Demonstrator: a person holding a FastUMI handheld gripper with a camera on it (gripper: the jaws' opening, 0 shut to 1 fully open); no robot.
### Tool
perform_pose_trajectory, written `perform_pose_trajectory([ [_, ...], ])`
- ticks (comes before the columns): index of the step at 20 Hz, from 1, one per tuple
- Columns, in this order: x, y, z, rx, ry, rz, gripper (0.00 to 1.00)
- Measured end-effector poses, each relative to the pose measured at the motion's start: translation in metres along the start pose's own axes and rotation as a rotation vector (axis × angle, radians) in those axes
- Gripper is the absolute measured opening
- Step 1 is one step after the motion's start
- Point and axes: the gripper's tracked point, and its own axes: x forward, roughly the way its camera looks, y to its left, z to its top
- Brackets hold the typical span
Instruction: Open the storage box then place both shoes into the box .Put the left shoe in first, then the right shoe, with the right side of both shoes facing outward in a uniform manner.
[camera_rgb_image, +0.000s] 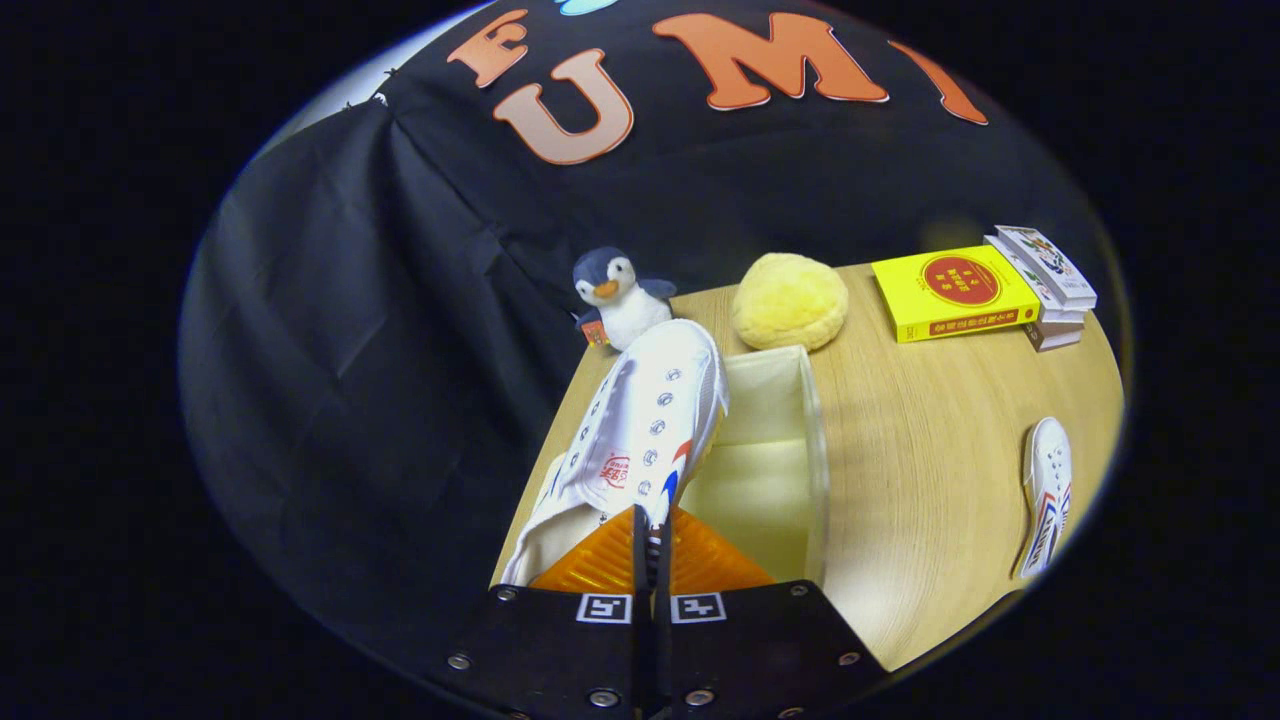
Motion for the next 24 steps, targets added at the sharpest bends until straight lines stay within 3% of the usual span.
perform_pose_trajectory([
  [6, 0.045, -0.003, -0.028, -0.003, 0.044, -0.108, 0.00],
  [8, 0.055, 0.000, -0.038, -0.031, 0.085, -0.105, 0.00],
  [10, 0.055, 0.009, -0.042, -0.010, 0.091, -0.073, 0.12],
  [11, 0.049, 0.003, -0.033, -0.024, 0.062, -0.093, 0.33],
  [12, 0.041, -0.004, -0.027, -0.040, 0.040, -0.113, 0.42],
  [14, 0.031, -0.010, -0.017, -0.049, 0.016, -0.119, 0.80],
  [15, 0.023, -0.013, -0.011, -0.043, -0.004, -0.113, 0.94],
  [17, 0.005, -0.028, 0.006, -0.029, -0.055, -0.121, 0.99],
  [20, -0.027, -0.065, 0.024, -0.020, -0.112, -0.159, 0.98],
  [24, -0.067, -0.146, 0.034, 0.002, -0.160, -0.268, 0.99],
])
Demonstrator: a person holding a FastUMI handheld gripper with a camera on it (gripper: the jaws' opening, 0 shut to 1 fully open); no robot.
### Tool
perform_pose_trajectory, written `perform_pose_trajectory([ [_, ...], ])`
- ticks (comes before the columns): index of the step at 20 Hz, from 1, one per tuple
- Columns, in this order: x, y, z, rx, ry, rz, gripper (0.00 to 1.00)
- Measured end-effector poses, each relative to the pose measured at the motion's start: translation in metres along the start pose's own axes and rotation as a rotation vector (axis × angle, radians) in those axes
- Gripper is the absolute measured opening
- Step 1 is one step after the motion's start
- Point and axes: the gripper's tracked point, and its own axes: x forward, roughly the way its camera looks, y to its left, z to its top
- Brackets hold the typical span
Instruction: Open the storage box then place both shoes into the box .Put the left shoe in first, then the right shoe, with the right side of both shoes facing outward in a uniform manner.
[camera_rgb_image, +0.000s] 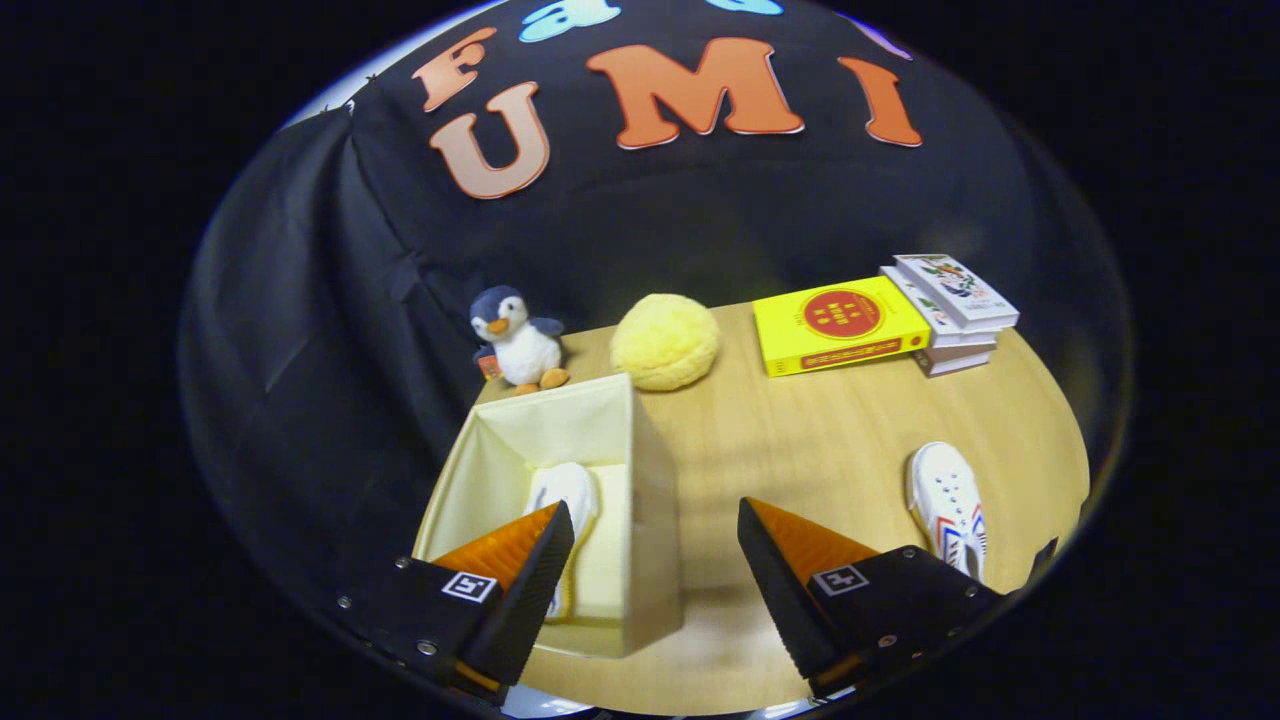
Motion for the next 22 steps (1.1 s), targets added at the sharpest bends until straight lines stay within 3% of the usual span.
perform_pose_trajectory([
  [7, -0.025, -0.147, -0.005, 0.040, 0.040, -0.154, 0.99],
  [12, -0.028, -0.237, -0.034, 0.046, 0.142, -0.230, 0.99],
  [19, -0.002, -0.291, -0.083, 0.088, 0.324, -0.191, 0.97],
  [22, 0.011, -0.296, -0.098, 0.095, 0.385, -0.162, 0.92],
])
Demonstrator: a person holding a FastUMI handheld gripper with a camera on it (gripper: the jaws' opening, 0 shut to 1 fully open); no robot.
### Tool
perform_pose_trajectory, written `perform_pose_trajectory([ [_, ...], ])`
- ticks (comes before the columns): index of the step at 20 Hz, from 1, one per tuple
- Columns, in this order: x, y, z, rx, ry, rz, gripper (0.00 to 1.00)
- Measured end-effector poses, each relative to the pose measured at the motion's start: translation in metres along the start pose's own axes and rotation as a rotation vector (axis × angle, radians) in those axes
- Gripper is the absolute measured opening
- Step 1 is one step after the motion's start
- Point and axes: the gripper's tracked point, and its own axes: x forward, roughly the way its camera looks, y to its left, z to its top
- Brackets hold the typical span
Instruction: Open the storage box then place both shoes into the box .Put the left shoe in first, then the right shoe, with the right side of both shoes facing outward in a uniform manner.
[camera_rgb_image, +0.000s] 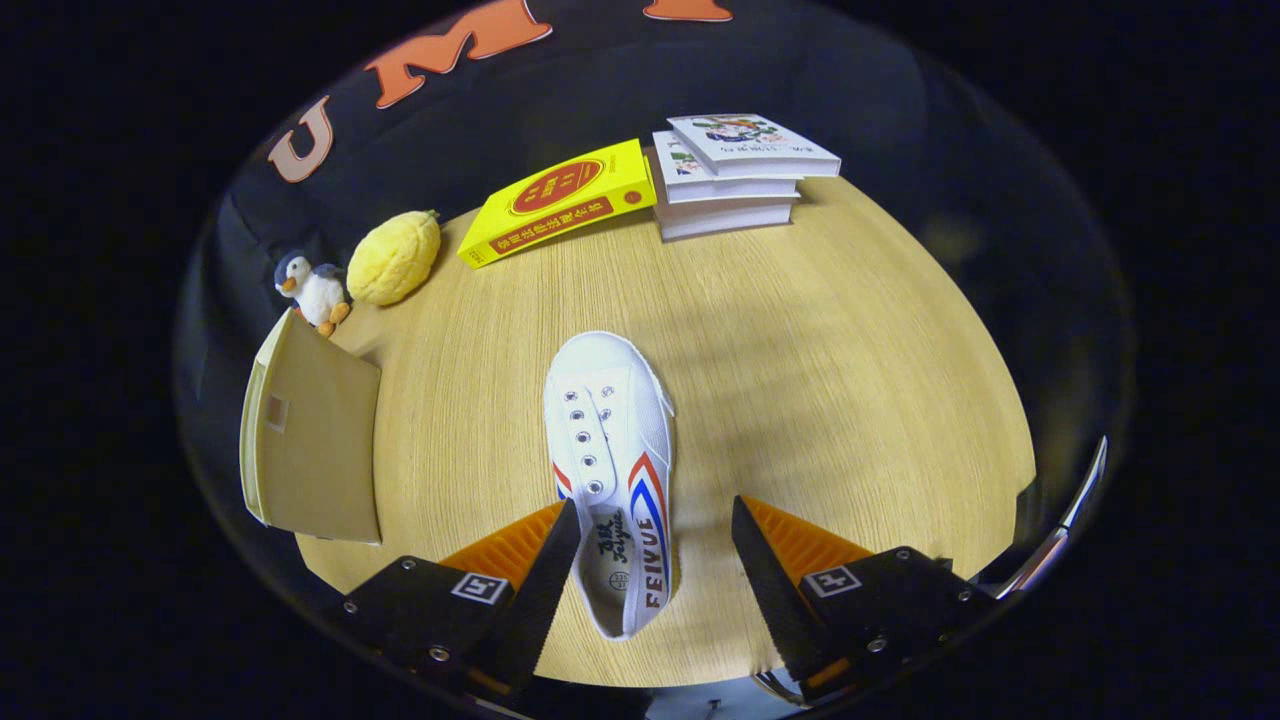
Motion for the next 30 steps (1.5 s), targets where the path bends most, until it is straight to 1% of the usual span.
perform_pose_trajectory([
  [2, 0.010, 0.000, -0.003, -0.010, 0.031, 0.012, 0.85],
  [3, 0.014, 0.001, -0.003, -0.018, 0.044, 0.020, 0.78],
  [4, 0.018, 0.002, -0.004, -0.031, 0.060, 0.020, 0.75],
  [5, 0.022, 0.001, -0.006, -0.047, 0.074, 0.015, 0.68],
  [6, 0.026, 0.000, -0.007, -0.065, 0.086, 0.006, 0.64],
  [7, 0.030, 0.000, -0.007, -0.076, 0.092, 0.003, 0.53],
  [8, 0.032, 0.006, -0.008, -0.068, 0.103, 0.014, 0.46],
  [9, 0.032, 0.002, -0.006, -0.070, 0.100, -0.014, 0.24],
  [10, 0.035, 0.001, -0.006, -0.069, 0.103, -0.026, 0.16],
  [11, 0.035, 0.001, -0.007, -0.071, 0.099, -0.037, 0.06],
  [12, 0.034, 0.000, -0.007, -0.069, 0.089, -0.049, 0.04],
  [14, 0.035, 0.000, -0.006, -0.065, 0.075, -0.065, 0.04],
  [15, 0.035, 0.000, -0.005, -0.078, 0.058, -0.059, 0.01],
  [17, 0.031, 0.003, -0.002, -0.055, 0.002, -0.008, 0.00],
  [18, 0.028, 0.011, 0.000, 0.003, -0.029, 0.056, 0.00],
  [19, 0.025, 0.024, 0.001, 0.059, -0.048, 0.143, 0.00],
  [20, 0.019, 0.034, 0.003, 0.117, -0.058, 0.213, 0.00],
  [21, 0.017, 0.040, 0.004, 0.162, -0.058, 0.253, 0.00],
  [24, 0.001, 0.059, 0.019, 0.202, -0.112, 0.355, 0.00],
  [25, -0.009, 0.072, 0.025, 0.214, -0.133, 0.414, 0.00],
  [26, -0.011, 0.072, 0.030, 0.219, -0.134, 0.401, 0.00],
  [27, -0.006, 0.068, 0.018, 0.167, -0.081, 0.362, 0.00],
  [28, 0.001, 0.052, 0.011, 0.084, -0.060, 0.263, 0.00],
  [29, 0.008, 0.033, 0.008, 0.004, -0.068, 0.155, 0.00],
  [30, 0.014, 0.019, 0.006, -0.047, -0.084, 0.077, 0.00],
])
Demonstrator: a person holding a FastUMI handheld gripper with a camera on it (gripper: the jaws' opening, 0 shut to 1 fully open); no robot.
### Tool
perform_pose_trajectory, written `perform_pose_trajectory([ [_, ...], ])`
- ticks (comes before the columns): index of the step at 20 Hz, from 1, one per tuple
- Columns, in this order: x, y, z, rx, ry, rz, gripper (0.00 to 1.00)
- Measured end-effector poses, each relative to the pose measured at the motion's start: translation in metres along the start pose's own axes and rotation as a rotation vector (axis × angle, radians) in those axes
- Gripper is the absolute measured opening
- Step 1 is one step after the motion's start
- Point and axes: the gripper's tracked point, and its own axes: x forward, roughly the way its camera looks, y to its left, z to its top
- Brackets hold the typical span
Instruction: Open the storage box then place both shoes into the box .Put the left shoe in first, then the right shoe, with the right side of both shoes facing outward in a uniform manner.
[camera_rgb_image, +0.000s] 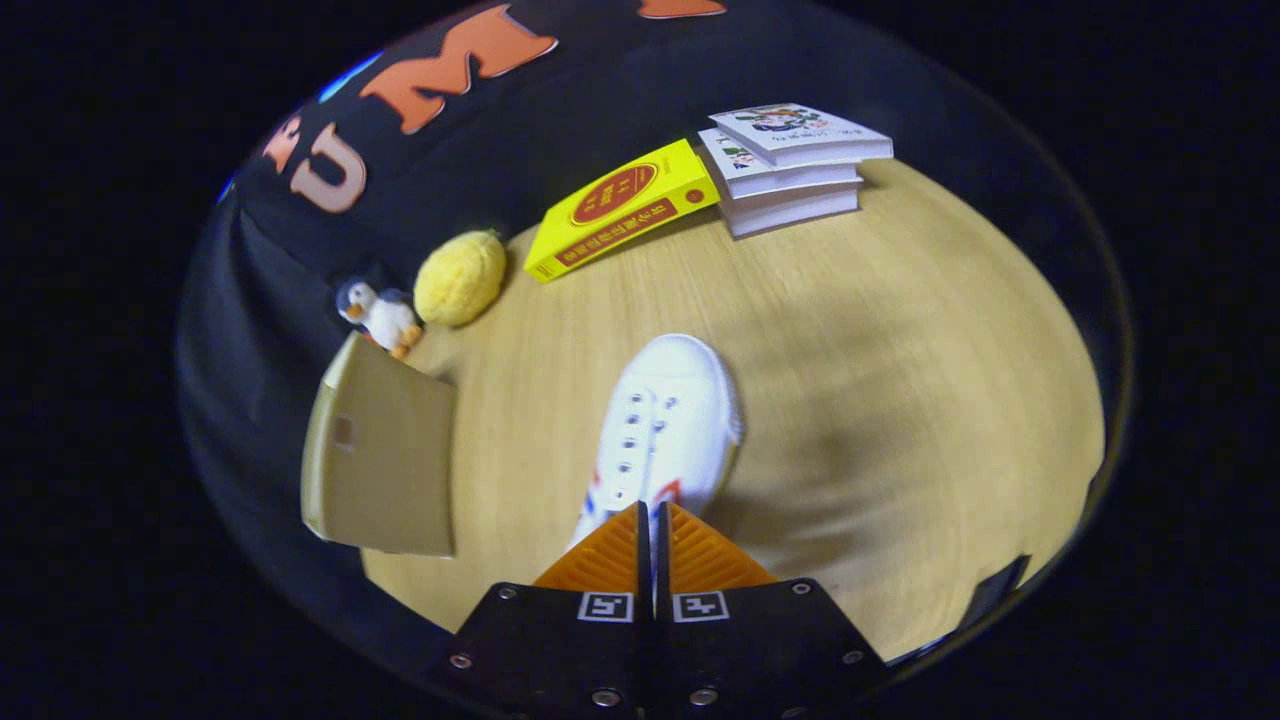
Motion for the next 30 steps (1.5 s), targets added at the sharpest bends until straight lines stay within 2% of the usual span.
perform_pose_trajectory([
  [1, 0.001, 0.000, -0.003, -0.023, -0.018, -0.021, 0.01],
  [2, -0.001, 0.007, -0.007, -0.021, -0.025, -0.002, 0.01],
  [3, -0.003, 0.017, -0.018, -0.013, -0.016, 0.023, 0.09],
  [6, -0.006, 0.020, -0.023, -0.019, -0.064, -0.017, 0.47],
  [7, -0.006, 0.025, -0.022, -0.015, -0.086, -0.027, 0.56],
  [9, -0.002, 0.026, -0.029, -0.008, -0.105, -0.067, 0.64],
  [12, 0.011, 0.024, -0.039, 0.000, -0.120, -0.149, 0.68],
  [14, 0.018, 0.020, -0.030, 0.000, -0.161, -0.185, 0.65],
  [15, 0.022, 0.020, -0.025, -0.006, -0.179, -0.194, 0.55],
  [16, 0.026, 0.022, -0.022, -0.015, -0.182, -0.191, 0.51],
  [17, 0.028, 0.026, -0.021, -0.012, -0.187, -0.194, 0.43],
  [19, 0.028, 0.026, -0.022, -0.044, -0.205, -0.233, 0.35],
  [21, 0.027, 0.027, -0.024, 0.025, -0.259, -0.264, 0.34],
  [23, 0.029, 0.026, -0.027, 0.158, -0.292, -0.248, 0.31],
  [24, 0.028, 0.028, -0.026, 0.166, -0.297, -0.233, 0.30],
  [26, 0.030, 0.019, -0.025, -0.005, -0.305, -0.267, 0.18],
  [27, 0.026, 0.020, -0.022, -0.065, -0.309, -0.276, 0.02],
  [30, 0.012, 0.015, -0.003, -0.065, -0.365, -0.265, 0.00],
])
